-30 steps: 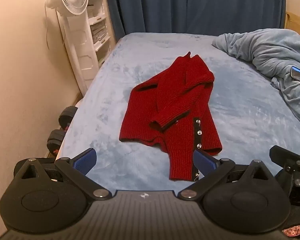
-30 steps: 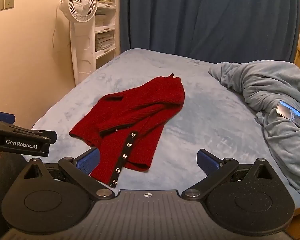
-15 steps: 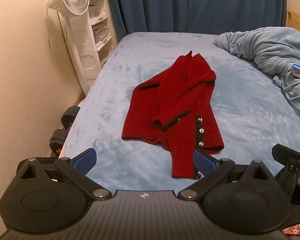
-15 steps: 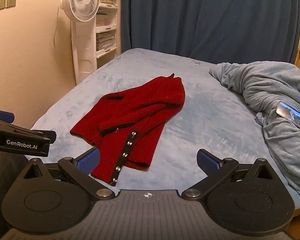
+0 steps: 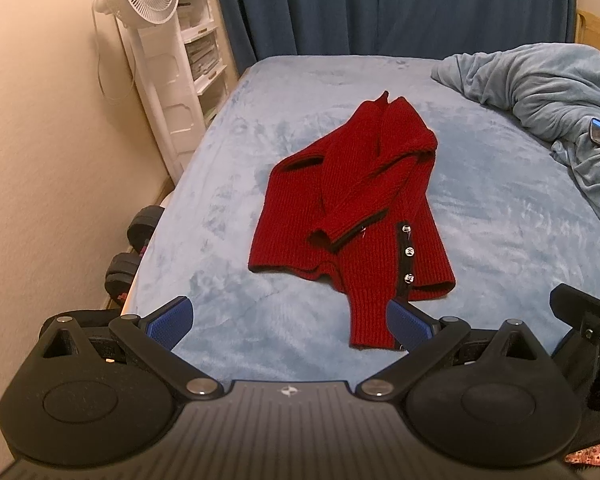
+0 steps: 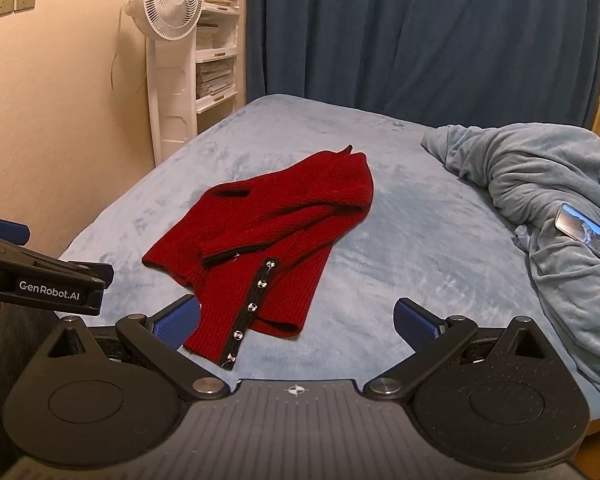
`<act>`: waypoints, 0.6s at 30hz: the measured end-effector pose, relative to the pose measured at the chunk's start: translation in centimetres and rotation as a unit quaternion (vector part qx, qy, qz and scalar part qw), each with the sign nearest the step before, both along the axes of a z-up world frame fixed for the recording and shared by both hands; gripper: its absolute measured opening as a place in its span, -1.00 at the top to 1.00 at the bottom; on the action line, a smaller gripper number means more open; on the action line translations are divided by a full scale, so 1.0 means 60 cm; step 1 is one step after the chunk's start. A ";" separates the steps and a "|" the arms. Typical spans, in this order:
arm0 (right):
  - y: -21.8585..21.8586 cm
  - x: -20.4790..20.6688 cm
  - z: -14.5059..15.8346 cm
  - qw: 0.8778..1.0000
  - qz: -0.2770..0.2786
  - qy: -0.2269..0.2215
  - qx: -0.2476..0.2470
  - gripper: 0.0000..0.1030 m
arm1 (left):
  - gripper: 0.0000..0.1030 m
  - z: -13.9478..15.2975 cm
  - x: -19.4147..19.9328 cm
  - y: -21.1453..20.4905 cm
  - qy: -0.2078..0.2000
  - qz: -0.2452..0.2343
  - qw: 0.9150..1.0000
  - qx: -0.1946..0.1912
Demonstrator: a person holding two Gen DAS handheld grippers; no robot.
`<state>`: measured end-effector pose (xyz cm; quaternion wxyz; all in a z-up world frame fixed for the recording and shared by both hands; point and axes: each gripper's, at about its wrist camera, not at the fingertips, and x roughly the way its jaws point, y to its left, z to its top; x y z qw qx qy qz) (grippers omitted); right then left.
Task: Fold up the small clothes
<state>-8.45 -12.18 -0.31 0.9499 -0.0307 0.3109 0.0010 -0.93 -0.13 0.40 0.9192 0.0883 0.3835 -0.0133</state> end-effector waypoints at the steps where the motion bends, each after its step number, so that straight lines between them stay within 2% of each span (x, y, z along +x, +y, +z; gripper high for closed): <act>1: -0.001 0.000 0.000 1.000 0.000 0.000 0.000 -0.98 | -0.99 -0.001 0.000 0.000 0.000 0.000 1.000 0.000; 18: 0.003 0.003 -0.010 1.000 0.002 0.011 -0.006 -0.98 | -0.99 -0.010 -0.004 -0.005 0.007 -0.006 1.000 0.003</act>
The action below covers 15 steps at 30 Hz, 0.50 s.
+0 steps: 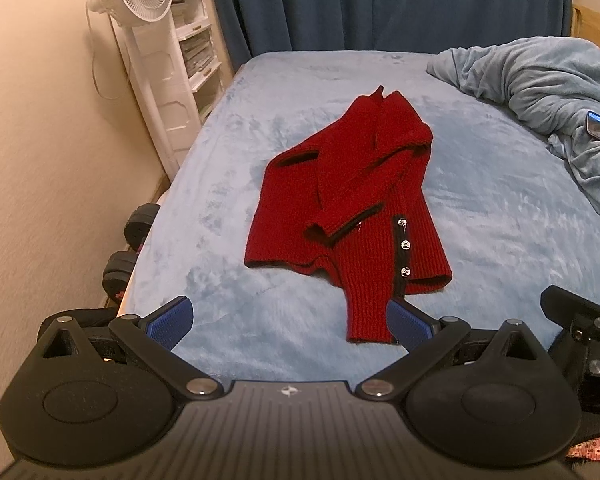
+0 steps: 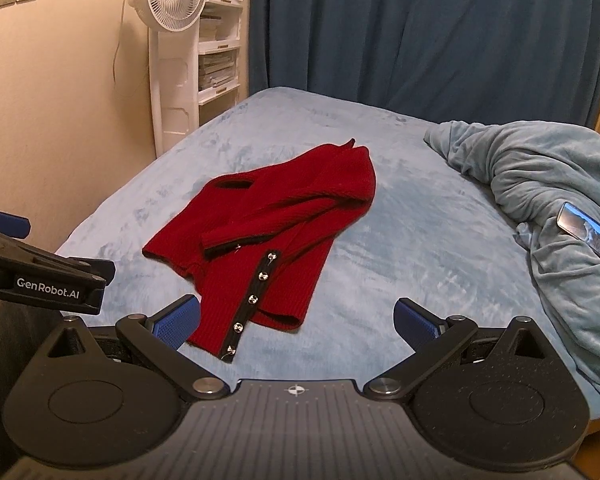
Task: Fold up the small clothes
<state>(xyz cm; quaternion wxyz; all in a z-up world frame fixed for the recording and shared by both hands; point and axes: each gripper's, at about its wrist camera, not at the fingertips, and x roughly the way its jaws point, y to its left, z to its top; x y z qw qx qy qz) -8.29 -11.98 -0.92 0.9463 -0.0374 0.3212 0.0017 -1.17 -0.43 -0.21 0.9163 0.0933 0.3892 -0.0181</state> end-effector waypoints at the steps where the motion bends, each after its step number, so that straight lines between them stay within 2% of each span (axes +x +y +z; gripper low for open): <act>1: 0.000 -0.001 -0.001 1.000 0.000 0.000 -0.001 -0.98 | -0.99 -0.001 0.000 0.000 0.002 0.000 1.000 0.000; 15: 0.001 0.000 -0.002 1.000 0.001 0.002 -0.003 -0.98 | -0.99 -0.004 0.000 0.001 0.007 0.000 1.000 -0.002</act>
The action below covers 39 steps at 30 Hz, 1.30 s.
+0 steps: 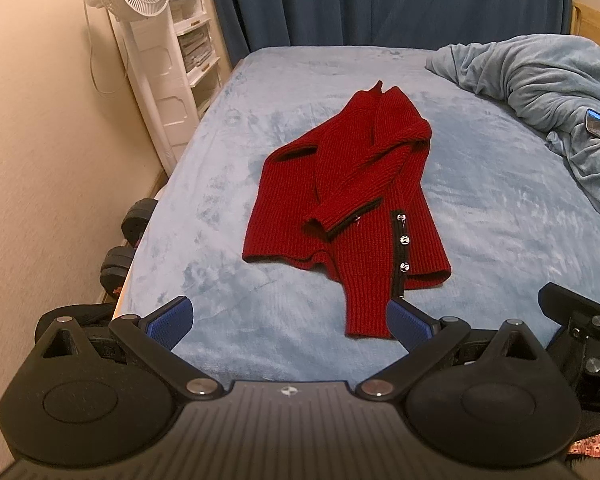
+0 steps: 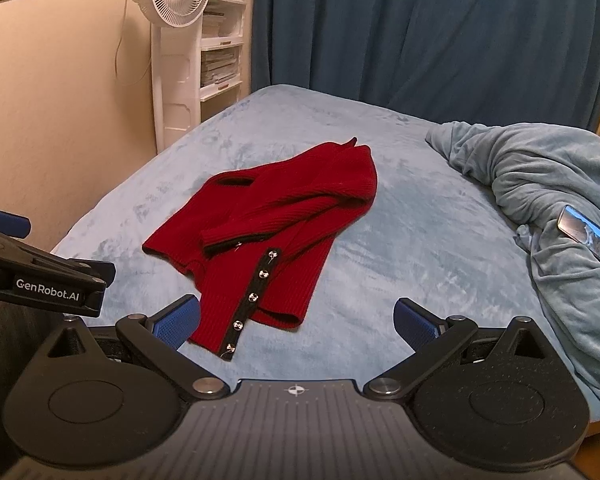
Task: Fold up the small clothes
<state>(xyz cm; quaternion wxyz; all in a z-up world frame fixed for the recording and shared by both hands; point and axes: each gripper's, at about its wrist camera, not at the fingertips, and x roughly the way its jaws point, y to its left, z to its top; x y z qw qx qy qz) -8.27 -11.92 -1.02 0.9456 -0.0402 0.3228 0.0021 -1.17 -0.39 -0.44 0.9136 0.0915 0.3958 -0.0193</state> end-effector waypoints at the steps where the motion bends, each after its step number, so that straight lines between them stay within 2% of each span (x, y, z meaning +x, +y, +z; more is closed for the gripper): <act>1: 0.001 0.001 0.000 1.000 0.000 0.000 0.000 -0.98 | -0.99 0.000 0.000 0.000 0.000 0.000 1.000 0.000; 16: 0.002 0.006 0.000 1.000 0.002 0.005 -0.003 -0.98 | -0.99 -0.001 0.000 0.000 0.001 0.000 1.000 0.000; 28: 0.002 0.027 -0.016 1.000 0.010 0.024 0.000 -0.98 | -0.99 -0.018 0.018 0.008 0.018 0.003 1.000 -0.002; 32: -0.012 0.076 -0.028 1.000 -0.003 0.021 0.004 -0.98 | -0.99 -0.025 0.044 0.037 0.024 0.032 0.999 -0.005; 36: -0.021 0.178 -0.052 0.999 -0.015 0.022 0.020 -0.98 | -0.99 -0.039 0.080 0.076 0.039 0.069 0.997 -0.003; 39: -0.030 0.283 -0.085 0.991 -0.021 0.063 0.116 -0.98 | -0.99 -0.051 0.104 0.108 0.057 0.099 0.993 -0.005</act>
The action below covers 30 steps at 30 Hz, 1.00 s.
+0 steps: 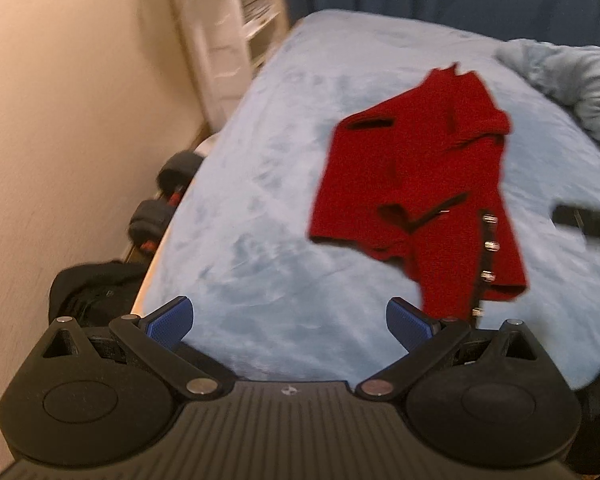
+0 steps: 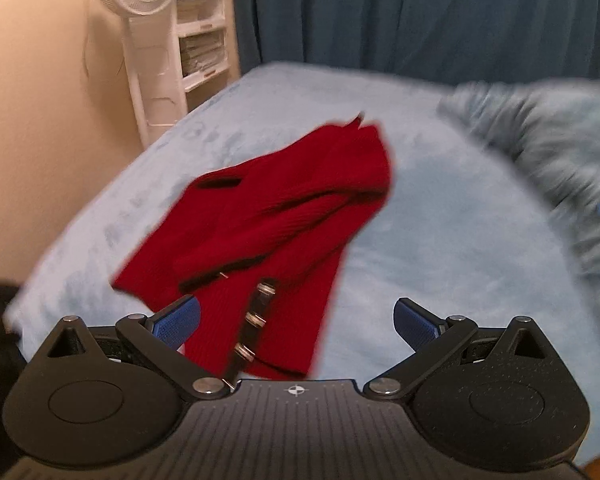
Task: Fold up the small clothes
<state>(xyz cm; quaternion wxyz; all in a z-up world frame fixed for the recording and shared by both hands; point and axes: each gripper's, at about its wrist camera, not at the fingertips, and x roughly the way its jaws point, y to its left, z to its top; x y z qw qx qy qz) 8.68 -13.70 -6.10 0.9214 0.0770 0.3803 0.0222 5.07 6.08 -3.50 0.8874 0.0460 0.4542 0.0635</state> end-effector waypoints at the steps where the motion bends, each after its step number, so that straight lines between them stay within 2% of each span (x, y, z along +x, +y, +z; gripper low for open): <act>1: 0.000 0.037 -0.013 0.999 -0.007 0.016 0.032 -0.98 | -0.99 -0.004 0.006 0.009 0.005 0.009 1.000 0.001; 3: 0.012 0.115 -0.045 0.996 -0.019 0.041 0.073 -0.98 | -0.99 -0.014 0.016 0.024 0.018 0.023 1.000 0.006; 7: 0.061 0.251 -0.108 0.996 -0.019 0.076 0.053 -0.95 | -0.99 -0.028 0.031 0.038 0.042 0.039 0.998 0.018; 11: 0.051 0.357 -0.158 0.988 -0.102 0.097 0.064 -0.79 | -0.99 -0.026 0.038 0.028 0.051 0.041 0.997 0.037; 12: 0.042 0.366 -0.165 0.987 -0.113 0.094 0.059 -0.21 | -0.99 -0.027 0.040 0.023 0.054 0.039 0.997 0.041; 13: 0.035 0.376 -0.167 0.988 -0.108 0.107 0.037 0.45 | -0.99 -0.028 0.043 0.016 0.056 0.036 0.997 0.044; 14: 0.024 0.374 -0.162 0.988 -0.100 0.113 0.036 0.46 | -0.99 -0.028 0.045 0.010 0.055 0.031 0.997 0.047; 16: -0.012 0.345 -0.132 0.991 -0.094 0.086 0.042 0.48 | -0.99 -0.031 0.053 -0.006 0.054 0.020 0.997 0.055; 18: -0.074 0.308 -0.088 0.996 -0.086 0.036 0.006 0.48 | -0.99 -0.036 0.067 -0.025 0.051 0.009 0.997 0.062; 20: -0.171 0.295 -0.052 0.992 -0.119 0.001 -0.038 0.48 | -0.99 -0.041 0.089 -0.049 0.050 -0.005 0.997 0.062; 21: -0.224 0.295 -0.039 0.986 -0.151 -0.011 -0.069 0.48 | -0.99 -0.042 0.099 -0.059 0.048 -0.011 0.997 0.060; 23: -0.349 0.305 -0.022 0.961 -0.236 -0.022 -0.143 0.42 | -0.99 -0.041 0.121 -0.087 0.034 -0.026 0.997 0.057; 25: -0.447 0.312 -0.018 0.935 -0.307 0.017 -0.179 -0.04 | -0.99 -0.039 0.140 -0.110 0.021 -0.039 0.998 0.049; 26: -0.477 0.303 -0.015 0.924 -0.334 0.034 -0.183 -0.13 | -0.99 -0.039 0.153 -0.121 0.017 -0.046 0.998 0.040; 27: -0.490 0.284 -0.012 0.927 -0.333 0.024 -0.170 -0.19 | -0.99 -0.042 0.163 -0.130 0.014 -0.052 0.998 0.031; 29: -0.483 0.236 -0.017 0.948 -0.298 -0.005 -0.115 -0.39 | -0.99 -0.056 0.186 -0.146 0.017 -0.073 0.997 0.006; 30: -0.472 0.216 -0.026 0.955 -0.283 -0.006 -0.092 -0.52 | -0.99 -0.069 0.201 -0.156 0.032 -0.085 0.996 -0.004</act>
